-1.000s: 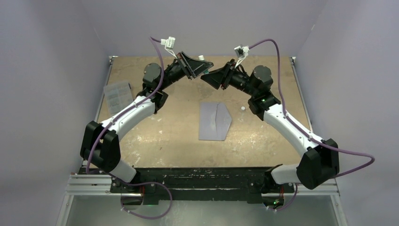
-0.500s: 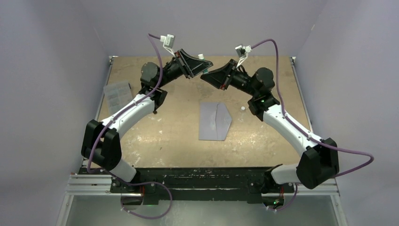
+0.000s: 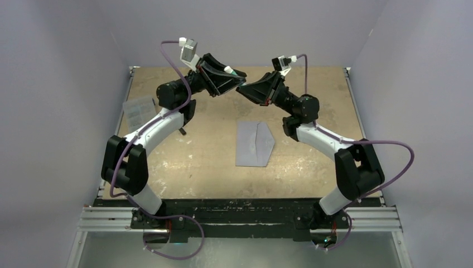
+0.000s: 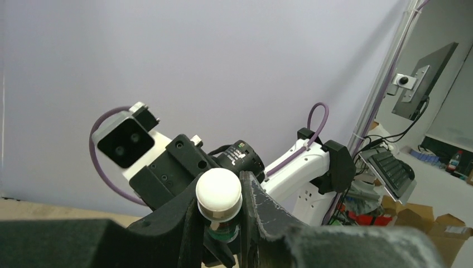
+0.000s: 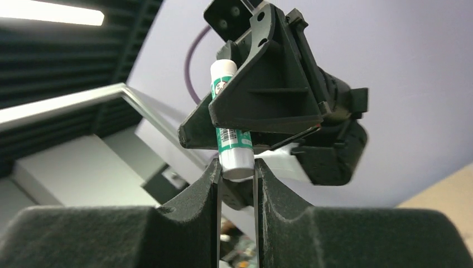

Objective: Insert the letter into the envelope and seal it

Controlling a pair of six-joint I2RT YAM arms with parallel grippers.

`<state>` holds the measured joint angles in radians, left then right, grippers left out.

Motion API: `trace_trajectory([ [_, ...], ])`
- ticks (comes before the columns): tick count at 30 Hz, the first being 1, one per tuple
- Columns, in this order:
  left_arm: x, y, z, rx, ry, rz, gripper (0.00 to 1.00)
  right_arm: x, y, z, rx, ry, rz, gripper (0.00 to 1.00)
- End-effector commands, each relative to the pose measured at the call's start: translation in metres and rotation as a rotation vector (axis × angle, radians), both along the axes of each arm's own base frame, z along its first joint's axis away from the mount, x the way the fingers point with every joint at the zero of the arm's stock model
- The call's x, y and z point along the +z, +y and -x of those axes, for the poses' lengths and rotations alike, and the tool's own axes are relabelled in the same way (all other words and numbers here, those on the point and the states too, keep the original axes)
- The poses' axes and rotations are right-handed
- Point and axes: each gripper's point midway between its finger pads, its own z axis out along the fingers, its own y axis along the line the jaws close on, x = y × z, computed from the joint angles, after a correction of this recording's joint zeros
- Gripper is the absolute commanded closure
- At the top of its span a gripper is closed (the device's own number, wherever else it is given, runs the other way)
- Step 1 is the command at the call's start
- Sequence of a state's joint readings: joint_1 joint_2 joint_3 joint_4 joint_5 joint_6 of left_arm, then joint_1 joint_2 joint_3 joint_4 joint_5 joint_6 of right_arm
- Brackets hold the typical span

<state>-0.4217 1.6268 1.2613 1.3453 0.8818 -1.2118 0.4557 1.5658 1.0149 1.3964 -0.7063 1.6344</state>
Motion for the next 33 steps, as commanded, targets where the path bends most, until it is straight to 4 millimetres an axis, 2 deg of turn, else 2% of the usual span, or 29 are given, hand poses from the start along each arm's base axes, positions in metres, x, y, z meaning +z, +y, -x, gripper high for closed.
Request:
trace_trajectory([
  [1, 0.040, 0.029, 0.020, 0.046, -0.187, 0.129, 1.00, 0.076, -0.071, 0.072, 0.104, -0.245, -0.431, 1.00],
  [3, 0.041, 0.031, 0.015, 0.087, -0.175, 0.132, 1.00, 0.082, -0.077, 0.064, 0.102, -0.161, -0.477, 1.00],
  [6, 0.043, 0.034, 0.006, 0.162, -0.142, 0.146, 1.00, 0.078, -0.081, 0.043, 0.090, 0.025, -0.506, 1.00],
  [8, 0.043, 0.035, -0.002, 0.200, -0.119, 0.144, 1.00, 0.070, -0.073, 0.029, 0.042, 0.108, -0.450, 1.00],
  [9, 0.043, 0.035, -0.007, 0.223, -0.097, 0.138, 1.00, 0.067, -0.069, 0.026, -0.002, 0.111, -0.409, 0.85],
  [10, 0.041, 0.035, -0.015, 0.250, -0.059, 0.129, 1.00, 0.062, -0.062, 0.021, -0.082, 0.082, -0.343, 0.59],
  [11, 0.042, 0.038, -0.019, 0.277, -0.037, 0.137, 1.00, 0.057, -0.055, 0.016, -0.120, 0.090, -0.279, 0.46],
  [12, 0.038, 0.039, -0.028, 0.303, 0.018, 0.133, 1.00, 0.054, -0.050, 0.013, -0.220, 0.000, -0.196, 0.26],
  [14, 0.035, 0.042, -0.038, 0.338, 0.100, 0.140, 1.00, 0.049, -0.038, 0.004, -0.353, -0.128, -0.022, 0.14],
  [16, 0.027, 0.042, -0.052, 0.369, 0.202, 0.122, 1.00, 0.035, -0.031, -0.002, -0.427, -0.219, 0.115, 0.11],
  [18, 0.017, 0.040, -0.065, 0.384, 0.312, 0.092, 1.00, 0.028, -0.029, 0.002, -0.449, -0.324, 0.165, 0.10],
  [20, 0.006, 0.036, -0.072, 0.360, 0.429, 0.075, 1.00, 0.020, -0.023, -0.002, -0.455, -0.377, 0.230, 0.11],
  [28, -0.004, 0.029, -0.070, 0.266, 0.582, 0.069, 1.00, 0.008, -0.018, -0.030, -0.538, -0.408, 0.357, 0.10],
  [33, -0.017, 0.020, -0.071, 0.203, 0.675, 0.037, 1.00, 0.011, -0.009, -0.038, -0.510, -0.424, 0.336, 0.13],
])
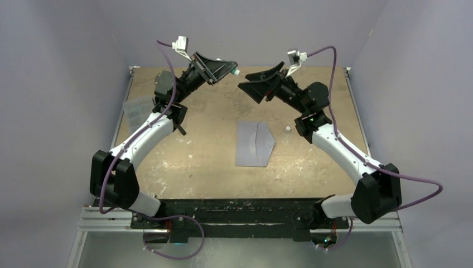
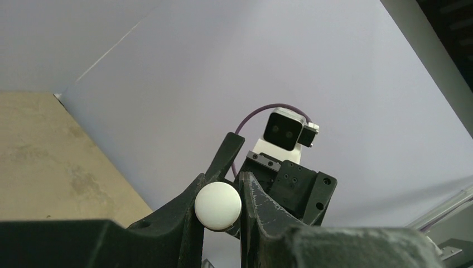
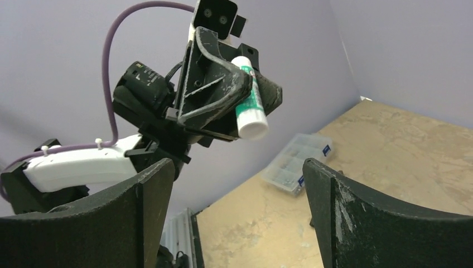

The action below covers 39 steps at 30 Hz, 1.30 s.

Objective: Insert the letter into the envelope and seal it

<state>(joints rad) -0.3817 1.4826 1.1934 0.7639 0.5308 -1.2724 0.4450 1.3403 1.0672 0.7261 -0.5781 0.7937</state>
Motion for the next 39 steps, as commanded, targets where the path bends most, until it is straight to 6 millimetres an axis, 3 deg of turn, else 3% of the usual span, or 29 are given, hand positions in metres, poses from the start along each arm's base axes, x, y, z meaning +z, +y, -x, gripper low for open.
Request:
trace_trajectory([
  [1, 0.002, -0.007, 0.004, -0.071, 0.076, 0.029, 1.00, 0.026, 0.004, 0.002, 0.015, -0.108, -0.007, 0.13],
  [4, 0.000, -0.008, 0.006, -0.080, 0.082, 0.023, 1.00, 0.027, 0.008, -0.007, 0.015, -0.099, -0.005, 0.19],
  [11, 0.003, -0.011, 0.009, -0.112, 0.053, 0.021, 1.00, 0.026, 0.016, -0.015, 0.050, -0.055, -0.036, 0.47],
  [18, 0.012, -0.008, 0.014, -0.100, -0.056, 0.023, 1.00, 0.026, 0.017, -0.010, 0.142, 0.124, -0.168, 1.00],
  [24, 0.030, 0.005, 0.025, -0.015, -0.314, 0.082, 1.00, 0.040, -0.005, 0.015, 0.363, 0.378, -0.527, 1.00],
  [27, 0.037, 0.010, 0.040, 0.008, -0.497, 0.108, 1.00, 0.043, -0.019, 0.015, 0.488, 0.564, -0.719, 1.00],
  [34, 0.036, -0.006, 0.071, -0.091, -0.842, -0.071, 1.00, 0.044, -0.028, 0.028, 0.757, 0.837, -0.941, 1.00],
  [35, 0.035, -0.009, 0.069, -0.104, -0.841, -0.097, 1.00, 0.046, -0.027, 0.033, 0.775, 0.840, -0.931, 0.94],
  [38, 0.031, -0.012, 0.059, -0.107, -0.796, -0.154, 1.00, 0.032, -0.024, 0.034, 0.678, 0.781, -0.870, 0.49],
  [39, 0.029, -0.012, 0.057, -0.107, -0.782, -0.162, 1.00, 0.027, -0.025, 0.032, 0.623, 0.692, -0.829, 0.40],
])
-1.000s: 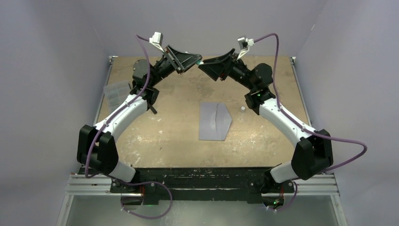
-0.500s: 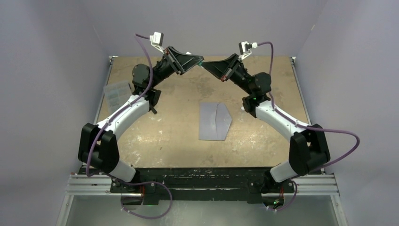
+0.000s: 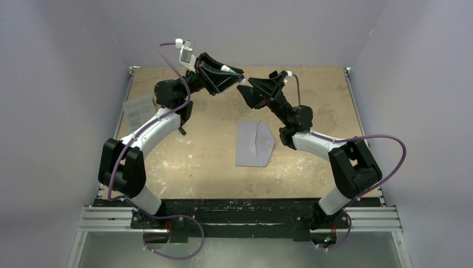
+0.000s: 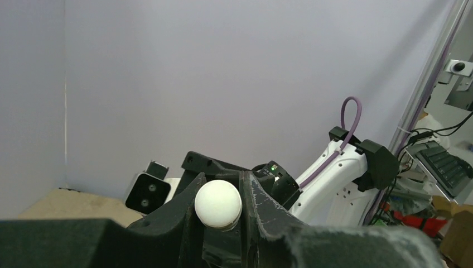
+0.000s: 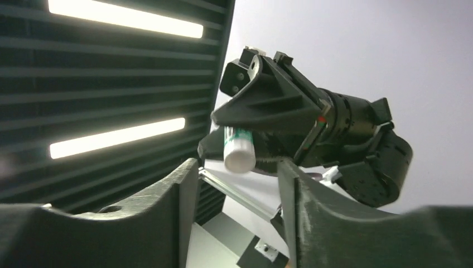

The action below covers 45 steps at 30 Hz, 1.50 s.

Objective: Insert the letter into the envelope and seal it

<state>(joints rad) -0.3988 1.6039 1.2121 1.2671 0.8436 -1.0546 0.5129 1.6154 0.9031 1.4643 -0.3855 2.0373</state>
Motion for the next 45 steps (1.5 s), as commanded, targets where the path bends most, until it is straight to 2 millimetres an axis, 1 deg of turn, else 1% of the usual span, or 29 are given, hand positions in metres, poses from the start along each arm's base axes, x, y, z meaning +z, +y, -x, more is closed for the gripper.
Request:
trace_trajectory([
  [1, 0.024, 0.009, 0.005, 0.048, -0.150, -0.030, 1.00, 0.018, -0.028, 0.025, -0.006, -0.166, -0.050, 0.36],
  [2, 0.026, 0.009, 0.002, 0.049, -0.111, -0.021, 1.00, 0.013, -0.026, 0.032, -0.031, -0.288, -0.003, 0.33],
  [3, 0.028, 0.010, -0.001, 0.052, -0.071, -0.012, 1.00, 0.014, -0.031, 0.046, -0.052, -0.405, -0.020, 0.30],
  [4, 0.029, 0.010, -0.003, 0.053, -0.028, 0.003, 1.00, 0.010, -0.035, 0.052, -0.085, -0.458, -0.037, 0.28],
  [6, 0.032, 0.010, -0.011, 0.039, 0.093, 0.039, 1.00, -0.001, -0.031, 0.055, -0.108, -0.522, 0.000, 0.27],
  [7, 0.031, 0.009, -0.014, 0.021, 0.148, 0.051, 1.00, -0.006, -0.026, 0.058, -0.123, -0.577, 0.038, 0.27],
  [8, 0.029, 0.008, -0.016, -0.004, 0.219, 0.058, 1.00, -0.009, -0.021, 0.057, -0.143, -0.610, 0.085, 0.27],
  [10, 0.026, 0.007, -0.020, -0.023, 0.302, 0.063, 1.00, -0.014, -0.008, 0.047, -0.220, -0.681, 0.209, 0.27],
  [12, 0.022, 0.006, -0.024, -0.021, 0.383, 0.056, 1.00, -0.018, 0.001, 0.025, -0.306, -0.672, 0.357, 0.27],
  [13, 0.021, 0.005, -0.025, -0.017, 0.414, 0.047, 1.00, -0.013, 0.001, 0.020, -0.367, -0.698, 0.419, 0.27],
  [15, 0.015, 0.004, -0.031, 0.019, 0.491, 0.023, 1.00, -0.010, -0.001, 0.004, -0.475, -0.700, 0.542, 0.26],
  [16, 0.010, 0.004, -0.036, 0.044, 0.535, 0.011, 1.00, -0.007, -0.003, 0.000, -0.521, -0.713, 0.585, 0.26],
  [18, 0.007, 0.005, -0.039, 0.064, 0.591, -0.004, 1.00, -0.003, -0.009, -0.009, -0.603, -0.722, 0.666, 0.26],
  [20, 0.005, 0.005, -0.040, 0.060, 0.635, 0.003, 1.00, 0.001, -0.013, -0.013, -0.651, -0.747, 0.715, 0.26],
  [23, 0.007, 0.003, -0.036, 0.027, 0.659, 0.016, 1.00, 0.004, -0.014, -0.021, -0.683, -0.757, 0.769, 0.26],
  [28, 0.010, 0.002, -0.031, 0.010, 0.670, 0.024, 1.00, 0.012, -0.015, -0.029, -0.713, -0.751, 0.791, 0.26],
  [31, 0.009, 0.001, -0.030, 0.008, 0.674, 0.022, 1.00, 0.015, -0.012, -0.030, -0.705, -0.755, 0.794, 0.26],
  [33, 0.009, 0.000, -0.029, 0.004, 0.675, 0.021, 1.00, 0.017, -0.009, -0.029, -0.689, -0.758, 0.789, 0.27],
  [34, 0.008, 0.000, -0.029, 0.002, 0.676, 0.020, 1.00, 0.017, -0.009, -0.029, -0.682, -0.750, 0.784, 0.30],
  [35, 0.009, -0.001, -0.028, -0.003, 0.673, 0.023, 1.00, 0.019, -0.008, -0.029, -0.674, -0.745, 0.779, 0.35],
  [37, 0.010, -0.001, -0.026, -0.017, 0.662, 0.021, 1.00, 0.021, -0.005, -0.028, -0.649, -0.745, 0.776, 0.48],
  [38, 0.010, -0.001, -0.025, -0.021, 0.661, 0.021, 1.00, 0.023, -0.004, -0.027, -0.642, -0.743, 0.772, 0.56],
  [42, 0.020, 0.000, -0.020, -0.040, 0.619, 0.037, 1.00, 0.034, -0.004, -0.021, -0.608, -0.711, 0.728, 0.82],
  [43, 0.024, 0.000, -0.018, -0.043, 0.598, 0.042, 1.00, 0.035, -0.003, -0.019, -0.581, -0.679, 0.710, 0.88],
  [45, 0.030, 0.002, -0.015, -0.040, 0.555, 0.056, 1.00, 0.032, 0.001, -0.014, -0.487, -0.572, 0.664, 0.99],
])
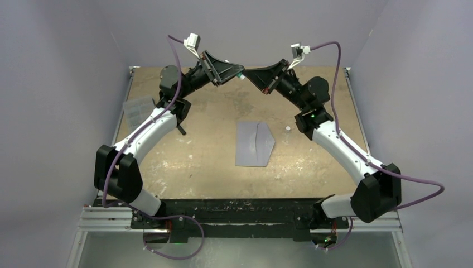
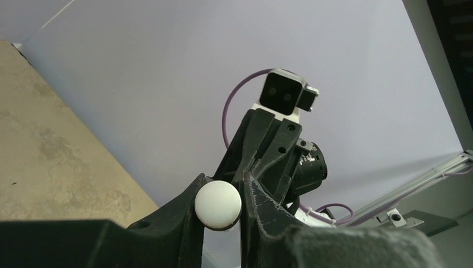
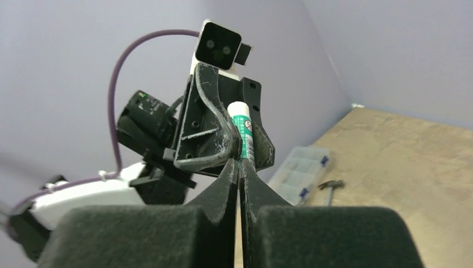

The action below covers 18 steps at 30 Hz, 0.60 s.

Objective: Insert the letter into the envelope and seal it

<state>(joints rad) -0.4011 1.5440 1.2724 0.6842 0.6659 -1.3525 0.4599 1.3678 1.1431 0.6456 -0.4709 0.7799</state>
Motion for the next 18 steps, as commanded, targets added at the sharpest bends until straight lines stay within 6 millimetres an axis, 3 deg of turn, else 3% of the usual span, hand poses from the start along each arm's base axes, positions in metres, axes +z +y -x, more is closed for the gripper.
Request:
trace_trajectory([
  [1, 0.054, 0.008, 0.031, -0.019, -0.209, 0.078, 1.00, 0.027, 0.002, 0.020, 0.128, 0.154, -0.151, 1.00],
  [5, 0.068, 0.013, 0.033, 0.026, -0.285, 0.103, 1.00, 0.047, 0.000, 0.033, 0.209, 0.201, -0.263, 1.00],
  [7, 0.070, 0.012, 0.032, 0.025, -0.287, 0.100, 1.00, 0.056, 0.000, 0.036, 0.202, 0.136, -0.235, 0.84],
  [9, 0.070, 0.011, 0.031, 0.015, -0.281, 0.100, 1.00, 0.056, -0.001, 0.034, 0.164, 0.094, -0.194, 0.58],
  [11, 0.069, 0.011, 0.032, 0.006, -0.273, 0.105, 1.00, 0.053, -0.001, 0.033, 0.141, 0.076, -0.165, 0.47],
  [18, 0.073, 0.012, 0.036, -0.001, -0.287, 0.124, 1.00, 0.031, 0.000, 0.025, 0.117, 0.145, -0.141, 0.42],
])
